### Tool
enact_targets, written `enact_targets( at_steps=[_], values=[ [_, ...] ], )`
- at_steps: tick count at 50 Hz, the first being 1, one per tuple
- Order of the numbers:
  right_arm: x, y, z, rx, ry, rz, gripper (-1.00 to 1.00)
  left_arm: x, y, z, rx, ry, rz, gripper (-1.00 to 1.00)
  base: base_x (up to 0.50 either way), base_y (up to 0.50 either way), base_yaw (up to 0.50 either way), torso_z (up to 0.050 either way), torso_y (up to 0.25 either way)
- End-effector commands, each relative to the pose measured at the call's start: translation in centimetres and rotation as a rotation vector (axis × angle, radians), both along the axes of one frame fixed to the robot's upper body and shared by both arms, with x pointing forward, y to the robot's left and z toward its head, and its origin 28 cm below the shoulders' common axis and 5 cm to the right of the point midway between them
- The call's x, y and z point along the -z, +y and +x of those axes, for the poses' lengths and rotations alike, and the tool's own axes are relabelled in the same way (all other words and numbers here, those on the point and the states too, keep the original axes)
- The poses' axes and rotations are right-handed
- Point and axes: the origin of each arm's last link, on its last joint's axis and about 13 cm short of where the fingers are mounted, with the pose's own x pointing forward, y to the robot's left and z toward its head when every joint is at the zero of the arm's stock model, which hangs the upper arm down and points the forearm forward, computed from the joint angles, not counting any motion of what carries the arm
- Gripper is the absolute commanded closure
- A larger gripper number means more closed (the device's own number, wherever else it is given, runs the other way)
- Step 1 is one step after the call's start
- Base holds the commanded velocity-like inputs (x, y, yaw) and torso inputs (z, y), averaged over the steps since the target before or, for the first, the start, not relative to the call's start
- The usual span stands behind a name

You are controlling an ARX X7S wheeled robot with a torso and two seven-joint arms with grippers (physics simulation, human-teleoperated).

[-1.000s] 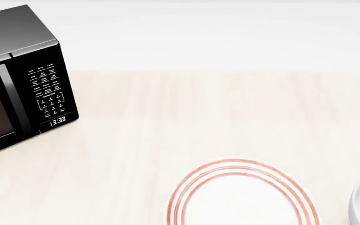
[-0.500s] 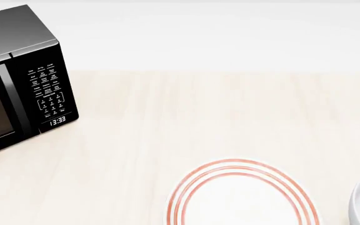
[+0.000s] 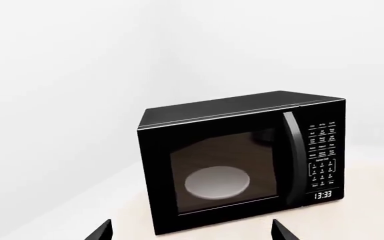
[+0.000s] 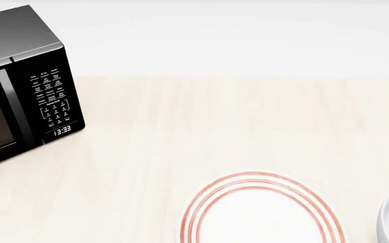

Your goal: Put the white bowl to the right of the plate.

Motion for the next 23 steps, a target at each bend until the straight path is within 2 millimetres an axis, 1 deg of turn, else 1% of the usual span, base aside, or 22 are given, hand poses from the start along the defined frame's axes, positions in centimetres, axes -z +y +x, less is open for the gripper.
enact_targets(
  at_steps=[1, 4, 8, 9, 10, 15, 21, 22, 23],
  values=[
    [1.4, 4.9, -1.4, -0.195, -0.079, -0.143, -1.0, 0.1, -0.7, -0.2, 0.044, 0.003, 0.017, -1.0, 0.0, 0.0, 0.0, 0.0, 0.0],
    [2.3, 6.1, -1.1, -0.247, -0.074, -0.167, -1.0, 0.1, -0.7, -0.3, 0.045, 0.001, 0.016, -1.0, 0.0, 0.0, 0.0, 0.0, 0.0],
    [3.7, 7.8, -1.3, -0.282, -0.09, -0.217, -1.0, 0.1, -0.9, -0.4, 0.057, -0.005, 0.017, -1.0, 0.0, 0.0, 0.0, 0.0, 0.0],
    [4.2, 8.3, -1.4, -0.296, -0.093, -0.225, -1.0, 0.2, -1.2, -0.3, 0.074, -0.004, 0.02, -1.0, 0.0, 0.0, 0.0, 0.0, 0.0],
    [4.4, 8.5, -1.5, -0.305, -0.094, -0.232, -1.0, -0.1, -1.3, -0.2, 0.082, -0.003, 0.024, -1.0, 0.0, 0.0, 0.0, 0.0, 0.0],
    [6.0, 10.2, -2.2, -0.377, -0.101, -0.279, -1.0, 0.2, -2.7, -0.3, 0.174, -0.001, 0.028, -1.0, 0.0, 0.0, 0.0, 0.0, 0.0],
    [8.0, 11.6, -3.2, -0.439, -0.102, -0.31, -1.0, 0.5, -4.1, -0.5, 0.286, -0.011, -0.012, -1.0, 0.0, 0.0, 0.0, 0.0, 0.0],
    [8.9, 12.0, -3.5, -0.463, -0.098, -0.33, -1.0, 0.6, -4.5, -0.6, 0.318, -0.011, -0.019, -1.0, 0.0, 0.0, 0.0, 0.0, 0.0],
    [9.3, 12.2, -3.7, -0.466, -0.095, -0.337, -1.0, 0.7, -4.6, -0.6, 0.33, -0.014, -0.023, -1.0, 0.0, 0.0, 0.0, 0.0, 0.0]
  ],
)
